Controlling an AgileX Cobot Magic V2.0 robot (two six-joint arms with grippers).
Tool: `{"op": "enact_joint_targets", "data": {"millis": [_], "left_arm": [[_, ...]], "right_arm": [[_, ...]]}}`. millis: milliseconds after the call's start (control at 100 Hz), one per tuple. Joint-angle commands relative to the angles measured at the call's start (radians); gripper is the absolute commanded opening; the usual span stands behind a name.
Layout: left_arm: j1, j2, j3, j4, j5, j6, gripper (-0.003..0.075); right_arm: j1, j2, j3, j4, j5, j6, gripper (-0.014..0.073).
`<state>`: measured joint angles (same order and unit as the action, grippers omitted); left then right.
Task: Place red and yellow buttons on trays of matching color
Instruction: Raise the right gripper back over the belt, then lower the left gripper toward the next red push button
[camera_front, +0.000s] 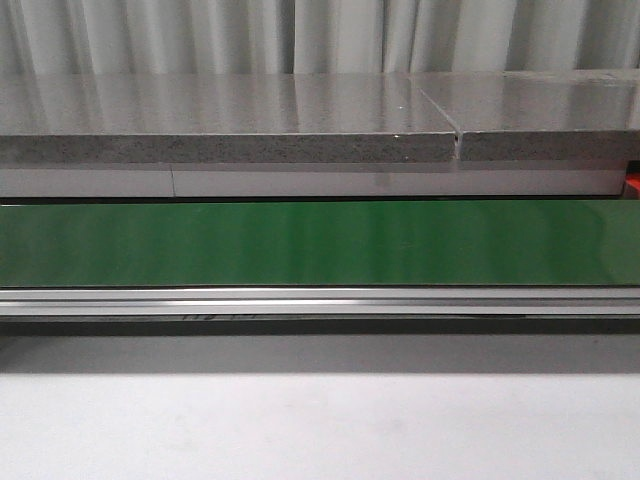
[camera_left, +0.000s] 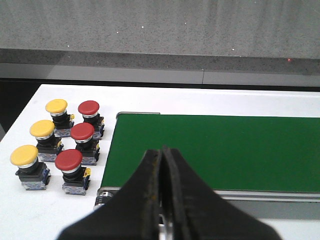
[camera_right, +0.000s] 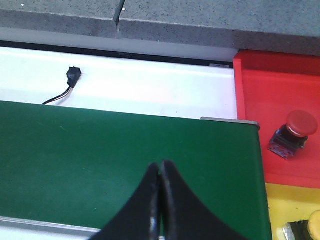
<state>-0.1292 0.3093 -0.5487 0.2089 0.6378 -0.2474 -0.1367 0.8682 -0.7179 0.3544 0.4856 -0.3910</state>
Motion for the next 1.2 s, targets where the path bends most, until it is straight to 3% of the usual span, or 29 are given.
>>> {"op": "enact_joint_targets", "data": {"millis": [0, 140, 230, 350, 470, 570, 730, 970, 1190], "left_arm": [[-0.005, 0.01, -0.027, 0.009, -0.075, -0.007, -0.0019], [-0.005, 0.01, -0.027, 0.009, -0.075, -0.007, -0.0013], [-0.005, 0.01, -0.027, 0.009, -0.075, -0.007, 0.0052], [-0.005, 0.01, -0.027, 0.01, -0.075, -0.007, 0.0251], [-0.005, 0.01, -0.027, 0.025, -0.071, -0.007, 0.054], [-0.005, 0.01, -0.027, 0.025, -0.071, -0.007, 0.0671], [-0.005, 0.012, -0.029, 0.039, -0.075, -0.016, 0.0662], [-0.005, 0.121, -0.096, 0.327, -0.045, -0.402, 0.0662], [-0.005, 0.353, -0.24, 0.379, 0.031, -0.499, 0.0662]], "right_arm": [[0.0, -0.014, -0.025, 0.015, -0.061, -0.01, -0.0067], [0.0, -0.014, -0.025, 0.015, -0.061, -0.01, -0.0067], [0.0, -0.014, -0.025, 0.015, -0.061, -0.01, -0.0067], [-0.001, -0.014, -0.025, 0.015, -0.061, -0.01, -0.0067], [-0.001, -0.014, -0.025, 0.015, -0.061, -0.01, -0.0067], [-0.001, -0.014, -0.025, 0.015, -0.061, -0.01, -0.0067], [-0.001, -0.014, -0.025, 0.015, -0.061, -0.01, -0.0067], [-0.001, -0.014, -0.025, 0.015, -0.061, -0.01, -0.0067], [-0.001, -0.014, -0.025, 0.015, -0.061, -0.01, -0.0067]]}}
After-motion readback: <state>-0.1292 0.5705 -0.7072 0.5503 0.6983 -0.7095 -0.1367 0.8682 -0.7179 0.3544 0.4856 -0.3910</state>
